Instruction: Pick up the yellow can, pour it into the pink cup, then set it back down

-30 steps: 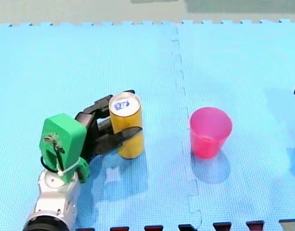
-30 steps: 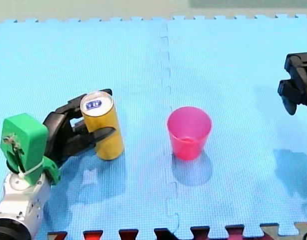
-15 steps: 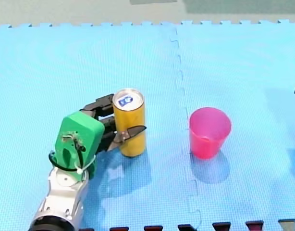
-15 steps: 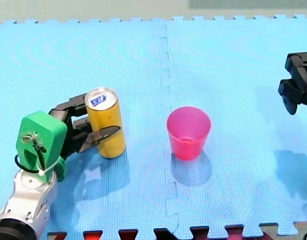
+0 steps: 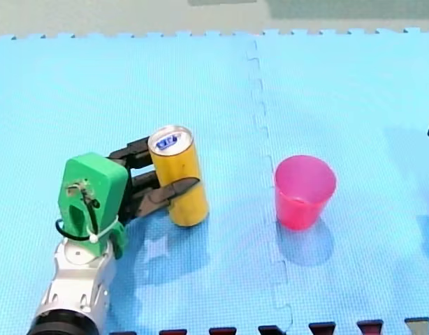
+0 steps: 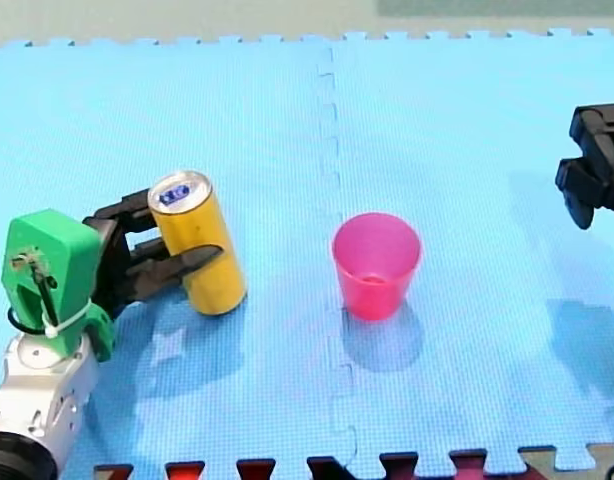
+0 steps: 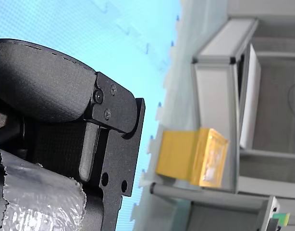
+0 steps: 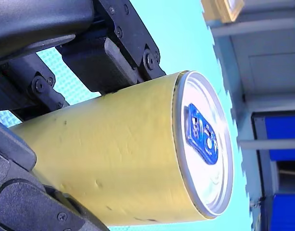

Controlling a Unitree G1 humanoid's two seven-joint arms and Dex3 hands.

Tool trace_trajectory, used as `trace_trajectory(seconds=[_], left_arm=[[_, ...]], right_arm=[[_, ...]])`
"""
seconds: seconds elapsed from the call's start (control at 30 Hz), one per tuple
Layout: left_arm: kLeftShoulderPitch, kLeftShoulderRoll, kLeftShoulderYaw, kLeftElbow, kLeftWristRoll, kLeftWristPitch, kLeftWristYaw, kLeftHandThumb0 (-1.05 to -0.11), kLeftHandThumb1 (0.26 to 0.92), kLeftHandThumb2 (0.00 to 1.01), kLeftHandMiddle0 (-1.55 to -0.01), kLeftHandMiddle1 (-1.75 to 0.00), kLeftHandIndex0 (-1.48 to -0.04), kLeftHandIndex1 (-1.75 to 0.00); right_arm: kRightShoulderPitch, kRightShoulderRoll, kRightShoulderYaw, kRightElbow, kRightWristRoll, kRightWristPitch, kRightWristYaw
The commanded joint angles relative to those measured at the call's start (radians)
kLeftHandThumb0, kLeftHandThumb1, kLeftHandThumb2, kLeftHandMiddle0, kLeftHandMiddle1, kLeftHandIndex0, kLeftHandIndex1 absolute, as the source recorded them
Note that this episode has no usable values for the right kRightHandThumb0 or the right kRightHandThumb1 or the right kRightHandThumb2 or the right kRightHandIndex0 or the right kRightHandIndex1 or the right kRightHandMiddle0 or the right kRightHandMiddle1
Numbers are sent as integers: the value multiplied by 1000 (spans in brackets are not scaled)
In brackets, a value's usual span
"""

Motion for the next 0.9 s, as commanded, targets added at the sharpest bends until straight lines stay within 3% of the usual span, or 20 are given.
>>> trace_trajectory(seconds=[0.0, 0.17, 0.43, 0.67, 0.87], left_arm=[[30, -17, 11, -88, -13, -41, 20, -394, 756, 0, -1411, -17, -1272, -3], [53, -35, 1, -183, 37, -147, 104, -393, 757, 0, -1415, -13, -1268, 0], [17, -20, -19, -152, 125, -274, 190, -366, 759, 5, -1404, -2, -1242, 0], [-4, -12, -42, -154, 220, -318, 300, -363, 765, 3, -1401, 0, -1236, 0], [-14, 5, -76, -178, 360, -291, 452, -365, 769, 3, -1386, 0, -1233, 0]], right_arm=[[1, -1, 2, 1, -2, -3, -6], [-2, 5, 3, 2, -3, -1, -12], [-3, 12, 3, 5, -2, -1, -19], [-2, 17, -1, 6, 1, -2, -20], [-1, 19, -1, 7, 0, -4, -21]])
